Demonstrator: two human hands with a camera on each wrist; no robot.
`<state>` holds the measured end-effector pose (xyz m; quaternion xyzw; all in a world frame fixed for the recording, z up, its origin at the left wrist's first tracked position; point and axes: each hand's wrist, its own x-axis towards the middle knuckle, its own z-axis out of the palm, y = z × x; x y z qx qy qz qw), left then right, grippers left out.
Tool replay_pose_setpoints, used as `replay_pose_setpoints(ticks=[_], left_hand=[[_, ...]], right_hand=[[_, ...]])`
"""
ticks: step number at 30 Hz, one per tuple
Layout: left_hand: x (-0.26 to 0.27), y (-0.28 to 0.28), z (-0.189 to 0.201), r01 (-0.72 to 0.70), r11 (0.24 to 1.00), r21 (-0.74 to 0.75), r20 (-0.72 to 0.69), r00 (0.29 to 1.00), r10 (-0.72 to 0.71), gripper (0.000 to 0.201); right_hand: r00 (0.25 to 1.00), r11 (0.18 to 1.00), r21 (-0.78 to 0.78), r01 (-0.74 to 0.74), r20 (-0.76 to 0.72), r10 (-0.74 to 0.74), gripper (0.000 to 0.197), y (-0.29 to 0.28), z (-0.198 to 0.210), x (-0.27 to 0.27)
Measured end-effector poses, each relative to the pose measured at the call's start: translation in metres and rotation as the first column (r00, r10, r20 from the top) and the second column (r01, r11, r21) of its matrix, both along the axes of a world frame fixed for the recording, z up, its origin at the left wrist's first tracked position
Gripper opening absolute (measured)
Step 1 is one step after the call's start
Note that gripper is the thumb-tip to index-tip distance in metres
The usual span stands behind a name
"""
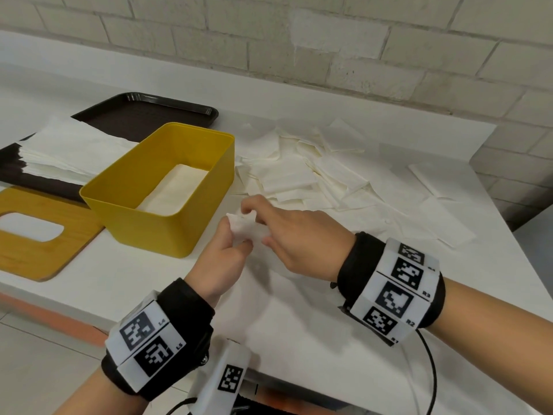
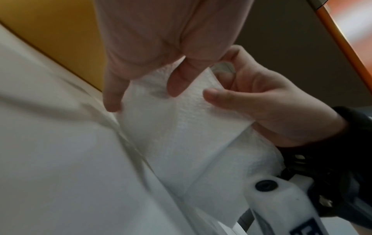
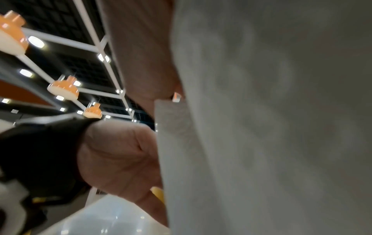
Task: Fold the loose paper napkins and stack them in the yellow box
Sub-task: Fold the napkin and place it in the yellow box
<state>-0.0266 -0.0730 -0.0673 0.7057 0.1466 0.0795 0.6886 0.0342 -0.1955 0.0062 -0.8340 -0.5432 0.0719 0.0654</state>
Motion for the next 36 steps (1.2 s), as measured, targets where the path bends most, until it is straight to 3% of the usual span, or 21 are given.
replay_pose_setpoints(ticks=[2, 5, 8, 11, 15, 17, 19, 22, 26, 28, 31, 33, 36], left_hand=[[-0.001, 0.002, 0.001, -0.043, 0.997, -0.067, -0.011, 0.999, 0.043, 0.04], [-0.002, 0.003, 0.003, -0.113, 0.989, -0.097, -0.003, 0.994, 0.113, 0.036], [-0.002, 0.001, 0.004, -0.112, 0.992, -0.056, -0.001, 0.994, 0.112, 0.03], [-0.001, 0.0, 0.005, -0.118, 0.993, -0.029, 0.0, 0.993, 0.118, 0.026], [-0.003, -0.002, 0.01, -0.156, 0.984, -0.092, -0.009, 0.988, 0.156, 0.019], [-0.006, -0.002, 0.015, -0.143, 0.978, -0.153, -0.014, 0.99, 0.142, 0.024], [-0.009, 0.0, 0.02, -0.12, 0.977, -0.178, 0.002, 0.992, 0.123, 0.039], [-0.013, 0.0, 0.029, -0.041, 0.98, -0.197, 0.032, 0.998, 0.048, 0.056], [-0.014, -0.003, 0.041, 0.044, 0.977, -0.206, 0.129, 0.992, -0.018, 0.047], [-0.014, 0.001, 0.045, 0.045, 0.991, -0.128, 0.178, 0.984, -0.021, 0.054], [-0.018, 0.016, 0.052, 0.042, 0.998, -0.037, 0.183, 0.982, -0.034, 0.067], [-0.023, 0.026, 0.061, 0.074, 0.997, -0.029, 0.133, 0.989, -0.069, 0.066], [-0.03, 0.042, 0.078, 0.114, 0.991, -0.073, 0.052, 0.992, -0.111, 0.076]], right_hand=[[0.996, 0.997, -0.023, 0.072, -0.044, -0.073, 0.047, -0.006, 0.0, 0.001], [0.983, 0.97, -0.2, 0.137, 0.149, -0.108, 0.026, -0.012, -0.005, 0.007], [0.964, 0.974, -0.191, 0.123, 0.255, -0.071, 0.018, -0.012, -0.007, 0.009], [0.98, 0.987, -0.114, 0.114, 0.176, -0.093, 0.021, -0.012, -0.004, 0.013], [0.986, 0.978, -0.157, 0.141, 0.115, -0.124, 0.016, -0.014, -0.005, 0.022], [0.983, 0.977, -0.102, 0.185, 0.004, -0.186, 0.008, -0.017, 0.003, 0.029], [0.949, 0.968, 0.045, 0.245, -0.216, -0.23, 0.004, -0.021, 0.015, 0.036], [0.817, 0.876, 0.245, 0.416, -0.524, -0.241, 0.024, -0.023, 0.022, 0.046], [0.586, 0.785, 0.259, 0.562, -0.795, -0.158, 0.022, -0.007, 0.012, 0.043], [0.523, 0.774, 0.261, 0.577, -0.846, -0.105, 0.02, 0.003, 0.009, 0.041], [0.547, 0.739, 0.366, 0.565, -0.837, -0.004, 0.037, 0.015, 0.016, 0.043], [0.603, 0.704, 0.478, 0.526, -0.793, 0.089, 0.056, 0.022, 0.026, 0.051], [0.719, 0.68, 0.591, 0.434, -0.682, 0.134, 0.061, 0.035, 0.041, 0.066]])
